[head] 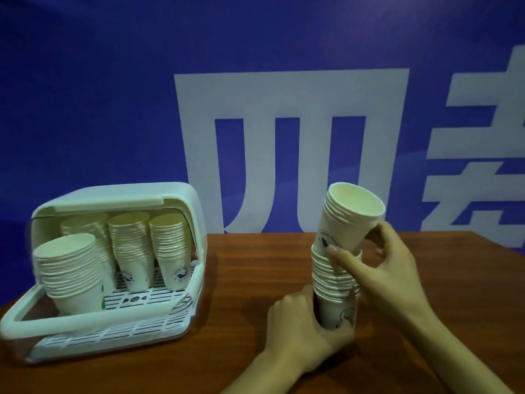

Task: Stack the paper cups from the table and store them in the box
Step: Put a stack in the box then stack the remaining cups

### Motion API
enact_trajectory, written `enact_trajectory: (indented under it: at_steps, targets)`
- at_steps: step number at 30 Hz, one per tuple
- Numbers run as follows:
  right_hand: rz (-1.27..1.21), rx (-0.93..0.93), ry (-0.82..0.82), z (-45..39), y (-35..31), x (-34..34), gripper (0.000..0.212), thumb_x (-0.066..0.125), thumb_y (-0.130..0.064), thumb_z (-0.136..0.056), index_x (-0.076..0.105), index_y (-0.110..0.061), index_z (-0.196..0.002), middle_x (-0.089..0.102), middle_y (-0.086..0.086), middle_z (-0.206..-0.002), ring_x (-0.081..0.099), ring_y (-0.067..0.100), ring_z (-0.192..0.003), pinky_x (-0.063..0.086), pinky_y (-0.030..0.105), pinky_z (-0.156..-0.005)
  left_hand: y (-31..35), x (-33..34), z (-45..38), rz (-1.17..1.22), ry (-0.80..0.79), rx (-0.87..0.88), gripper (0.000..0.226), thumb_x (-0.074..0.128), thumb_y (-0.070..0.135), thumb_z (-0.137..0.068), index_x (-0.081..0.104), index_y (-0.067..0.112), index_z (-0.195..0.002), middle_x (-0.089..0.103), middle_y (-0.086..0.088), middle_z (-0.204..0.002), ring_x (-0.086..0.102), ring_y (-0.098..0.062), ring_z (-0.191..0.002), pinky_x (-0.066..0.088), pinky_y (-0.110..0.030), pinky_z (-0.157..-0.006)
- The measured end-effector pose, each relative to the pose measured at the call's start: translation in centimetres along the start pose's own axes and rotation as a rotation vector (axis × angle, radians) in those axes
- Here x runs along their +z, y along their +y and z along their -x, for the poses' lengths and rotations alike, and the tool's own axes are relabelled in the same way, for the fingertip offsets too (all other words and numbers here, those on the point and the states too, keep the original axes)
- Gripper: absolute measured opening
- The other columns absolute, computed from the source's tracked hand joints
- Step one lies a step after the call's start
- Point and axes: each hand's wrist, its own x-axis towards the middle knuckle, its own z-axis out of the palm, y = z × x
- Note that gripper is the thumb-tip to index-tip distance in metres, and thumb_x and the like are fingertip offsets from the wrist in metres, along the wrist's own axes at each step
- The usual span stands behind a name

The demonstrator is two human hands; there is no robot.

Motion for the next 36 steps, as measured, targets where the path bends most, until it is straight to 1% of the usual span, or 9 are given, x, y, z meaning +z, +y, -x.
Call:
enact_trajectory:
  at_steps: [4,8,11,14,18,23,26,31,36]
  targets:
    - [-0.094,0.028,-0.051,-0.4,0.7,-0.5,0.066,0.075,-0.069,-0.058,0.05,-0.055,-0.118,0.065,-0.027,-0.116,0.058,-0.009,-0.111,0.046,0.025,-0.088,-0.1,0.4,-0.5,-0.034,0.019,0.013,0.058,0.067,0.074,-0.066,0.065,0.031,-0.105,0.075,0.01,-0.089,0.071,-0.012,-0.082,0.058,-0.032,-0.074]
    - [-0.198,-0.029,-0.023,-0.6,0.2,-1.4,0.09,0.065,-0.076,-0.066,0.043,-0.037,-0.144,0.062,-0.015,-0.131,0.059,-0.006,-0.119,0.048,0.024,-0.098,-0.5,0.6,-0.8,-0.037,0.019,0.049,0.061,0.066,0.077,-0.067,0.065,0.031,-0.108,0.074,0.01,-0.093,0.071,-0.014,-0.084,0.058,-0.036,-0.076]
    - [-0.028,-0.063,-0.055,-0.8,-0.1,-1.1,0.065,0.046,-0.075,-0.085,0.049,-0.043,-0.141,0.06,-0.02,-0.134,0.055,-0.01,-0.121,0.046,0.016,-0.093,-0.7,0.7,-1.0,-0.001,-0.002,0.063,0.059,0.069,0.075,-0.069,0.065,0.032,-0.109,0.074,0.013,-0.094,0.069,-0.009,-0.082,0.058,-0.033,-0.075]
    - [0.149,-0.132,-0.079,-0.8,0.5,-0.3,0.044,0.037,-0.064,-0.096,0.059,-0.043,-0.128,0.061,-0.019,-0.131,0.056,-0.006,-0.122,0.051,0.033,-0.103,-0.9,0.8,-1.0,0.046,-0.015,0.069,0.058,0.072,0.072,-0.07,0.066,0.032,-0.111,0.074,0.013,-0.095,0.07,-0.008,-0.083,0.057,-0.031,-0.072]
    - [0.225,-0.149,-0.094,-0.9,0.6,-0.1,0.054,0.037,-0.053,-0.1,0.059,-0.025,-0.141,0.058,-0.012,-0.14,0.05,0.005,-0.134,0.043,0.038,-0.113,-1.2,1.1,-1.1,0.116,-0.013,0.073,0.054,0.073,0.068,-0.074,0.062,0.033,-0.113,0.073,0.014,-0.098,0.069,-0.007,-0.085,0.059,-0.035,-0.074]
    - [-0.048,-0.032,-0.223,0.1,1.4,1.4,0.064,0.038,-0.059,-0.096,0.027,-0.043,-0.157,0.027,-0.022,-0.163,0.028,-0.008,-0.145,0.028,0.023,-0.114,-1.4,0.0,-0.6,0.352,0.065,-0.085,0.064,0.08,0.066,-0.069,0.064,0.033,-0.123,0.076,0.016,-0.109,0.071,-0.001,-0.098,0.062,-0.037,-0.085]
    - [-0.178,-0.002,-0.037,0.5,3.2,1.7,0.066,0.04,-0.061,-0.094,0.032,-0.039,-0.156,0.036,-0.017,-0.16,0.036,0.0,-0.144,0.033,0.031,-0.115,-1.5,-3.3,-0.1,0.362,0.111,-0.199,0.054,0.08,0.067,-0.075,0.071,0.03,-0.114,0.077,0.015,-0.103,0.074,0.001,-0.092,0.065,-0.036,-0.083]
    - [-0.263,0.06,0.152,-0.5,5.3,0.5,0.06,0.049,-0.064,-0.09,0.053,-0.03,-0.139,0.057,-0.009,-0.139,0.054,0.015,-0.13,0.042,0.054,-0.113,-3.1,-14.7,3.5,-0.045,0.174,-0.369,0.053,0.067,0.08,-0.067,0.073,0.031,-0.088,0.072,0.014,-0.079,0.068,-0.003,-0.073,0.054,-0.029,-0.062]
    - [-0.186,0.033,0.072,0.9,5.4,1.9,0.042,0.046,-0.056,-0.093,0.055,-0.036,-0.128,0.058,-0.002,-0.132,0.056,0.016,-0.121,0.047,0.044,-0.101,-5.0,-23.9,6.3,-0.496,0.123,-0.599,0.068,0.053,0.09,-0.062,0.067,0.027,-0.082,0.07,0.008,-0.077,0.066,-0.015,-0.073,0.056,-0.036,-0.07]
